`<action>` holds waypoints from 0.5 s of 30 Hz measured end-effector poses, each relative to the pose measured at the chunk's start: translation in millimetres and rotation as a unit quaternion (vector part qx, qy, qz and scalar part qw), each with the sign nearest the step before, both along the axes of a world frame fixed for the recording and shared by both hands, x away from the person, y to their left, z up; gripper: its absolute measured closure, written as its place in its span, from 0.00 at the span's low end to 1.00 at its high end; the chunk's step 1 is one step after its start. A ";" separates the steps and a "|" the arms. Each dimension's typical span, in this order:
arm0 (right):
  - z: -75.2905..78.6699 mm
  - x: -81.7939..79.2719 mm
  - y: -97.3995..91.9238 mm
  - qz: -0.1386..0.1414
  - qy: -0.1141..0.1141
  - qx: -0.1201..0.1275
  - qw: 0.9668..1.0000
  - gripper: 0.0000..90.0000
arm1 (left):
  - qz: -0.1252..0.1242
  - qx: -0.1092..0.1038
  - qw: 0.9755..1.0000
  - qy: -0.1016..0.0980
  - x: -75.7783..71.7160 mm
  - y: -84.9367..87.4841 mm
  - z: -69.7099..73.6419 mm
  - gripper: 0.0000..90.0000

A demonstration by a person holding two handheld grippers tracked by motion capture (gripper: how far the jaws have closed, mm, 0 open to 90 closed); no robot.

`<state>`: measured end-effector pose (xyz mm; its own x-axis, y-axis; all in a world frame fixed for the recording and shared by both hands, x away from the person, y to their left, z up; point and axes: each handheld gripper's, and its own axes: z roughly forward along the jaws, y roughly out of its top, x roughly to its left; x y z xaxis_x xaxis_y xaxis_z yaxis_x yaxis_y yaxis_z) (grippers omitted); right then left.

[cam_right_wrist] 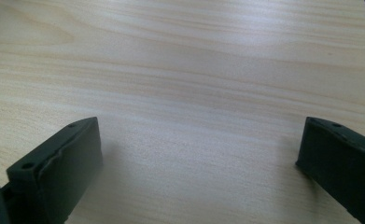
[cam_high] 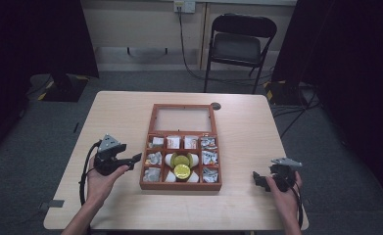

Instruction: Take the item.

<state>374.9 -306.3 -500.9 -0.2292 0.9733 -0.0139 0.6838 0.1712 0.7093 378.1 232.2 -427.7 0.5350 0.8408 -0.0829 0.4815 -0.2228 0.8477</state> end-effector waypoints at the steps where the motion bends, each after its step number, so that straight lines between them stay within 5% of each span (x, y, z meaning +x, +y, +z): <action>1: 0.0 0.1 0.0 0.000 0.000 0.000 1.000 0.00 | -0.003 -0.005 1.000 -0.001 1.3 -2.6 0.3 0.31; 15: 0.0 0.2 -0.1 0.001 0.000 0.000 1.000 0.00 | -0.044 -0.024 0.999 0.008 10.5 -33.3 5.9 0.33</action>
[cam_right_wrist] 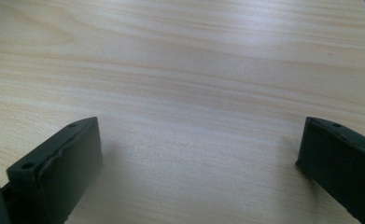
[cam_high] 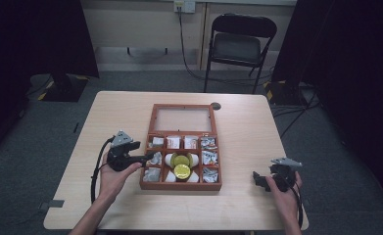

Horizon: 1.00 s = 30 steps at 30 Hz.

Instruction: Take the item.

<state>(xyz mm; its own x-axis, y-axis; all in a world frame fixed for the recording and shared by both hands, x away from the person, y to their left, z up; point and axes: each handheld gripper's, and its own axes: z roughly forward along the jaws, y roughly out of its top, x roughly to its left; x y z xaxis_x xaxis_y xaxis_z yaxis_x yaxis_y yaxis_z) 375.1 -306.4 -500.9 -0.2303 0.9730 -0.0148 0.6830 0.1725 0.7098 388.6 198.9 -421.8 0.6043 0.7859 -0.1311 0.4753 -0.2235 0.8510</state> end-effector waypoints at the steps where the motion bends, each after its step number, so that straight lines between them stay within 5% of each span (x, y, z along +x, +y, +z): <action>1: 0.0 0.0 0.0 0.000 0.000 0.000 1.000 0.00 | -0.003 -0.002 1.000 0.000 0.3 -2.3 0.1 0.33; 17: 0.0 0.1 0.0 0.001 0.000 0.000 1.000 0.00 | -0.057 -0.006 0.998 0.014 11.4 -45.0 8.5 0.37; 23: 0.0 0.2 0.0 0.001 0.000 0.000 1.000 0.00 | -0.087 0.012 0.996 0.017 11.8 -61.9 9.8 0.37; 30: 0.0 0.2 0.0 0.001 0.000 0.000 1.000 0.00 | -0.114 0.008 0.993 0.037 10.4 -71.8 2.8 0.39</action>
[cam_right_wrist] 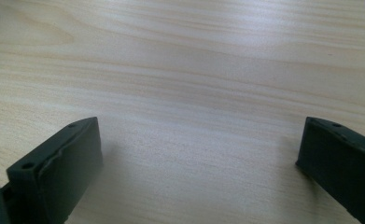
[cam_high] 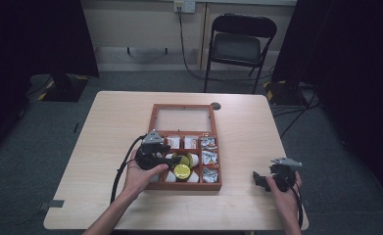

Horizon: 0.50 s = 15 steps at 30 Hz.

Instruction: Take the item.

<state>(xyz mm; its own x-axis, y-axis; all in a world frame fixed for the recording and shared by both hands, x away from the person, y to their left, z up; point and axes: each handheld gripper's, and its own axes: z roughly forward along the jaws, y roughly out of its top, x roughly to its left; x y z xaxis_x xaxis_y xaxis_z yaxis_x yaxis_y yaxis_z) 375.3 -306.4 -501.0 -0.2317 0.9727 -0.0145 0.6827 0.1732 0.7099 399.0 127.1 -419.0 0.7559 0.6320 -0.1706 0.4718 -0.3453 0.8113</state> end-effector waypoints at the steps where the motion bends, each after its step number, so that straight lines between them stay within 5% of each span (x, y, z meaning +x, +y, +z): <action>1: 0.0 0.0 0.0 0.000 0.000 0.000 1.000 0.00 | -0.006 -0.001 1.000 0.003 -0.3 -1.1 -0.5 0.39; 15: 0.0 0.0 0.0 0.000 0.000 0.000 1.000 0.00 | -0.052 0.032 0.998 0.032 -0.5 -17.2 -17.9 0.37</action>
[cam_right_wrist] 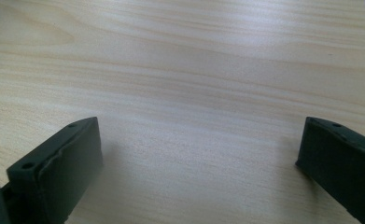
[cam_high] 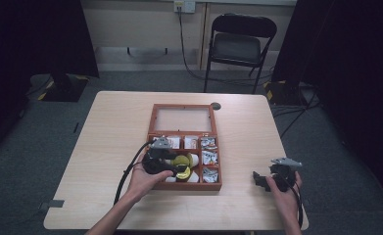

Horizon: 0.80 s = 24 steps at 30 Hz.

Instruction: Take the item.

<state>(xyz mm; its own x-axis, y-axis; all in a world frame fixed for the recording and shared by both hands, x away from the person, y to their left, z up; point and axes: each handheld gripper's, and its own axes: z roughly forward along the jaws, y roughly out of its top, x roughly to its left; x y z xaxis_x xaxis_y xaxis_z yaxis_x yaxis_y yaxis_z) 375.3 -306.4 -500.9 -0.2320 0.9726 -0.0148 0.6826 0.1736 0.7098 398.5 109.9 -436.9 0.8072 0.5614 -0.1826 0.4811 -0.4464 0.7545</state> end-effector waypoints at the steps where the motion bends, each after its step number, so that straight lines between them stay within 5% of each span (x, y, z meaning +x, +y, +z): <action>1: 0.0 0.0 0.0 0.000 0.000 0.000 1.000 0.00 | -0.002 0.006 1.000 0.003 -0.2 -1.4 -1.2 0.36; 14: 0.0 0.0 0.0 0.000 0.000 0.000 1.000 0.00 | -0.020 0.052 0.998 0.008 1.7 -10.7 -12.9 0.35; 24: 0.0 -0.1 0.0 0.000 0.000 0.000 1.000 0.00 | -0.023 0.069 0.997 0.013 3.6 -14.8 -20.0 0.32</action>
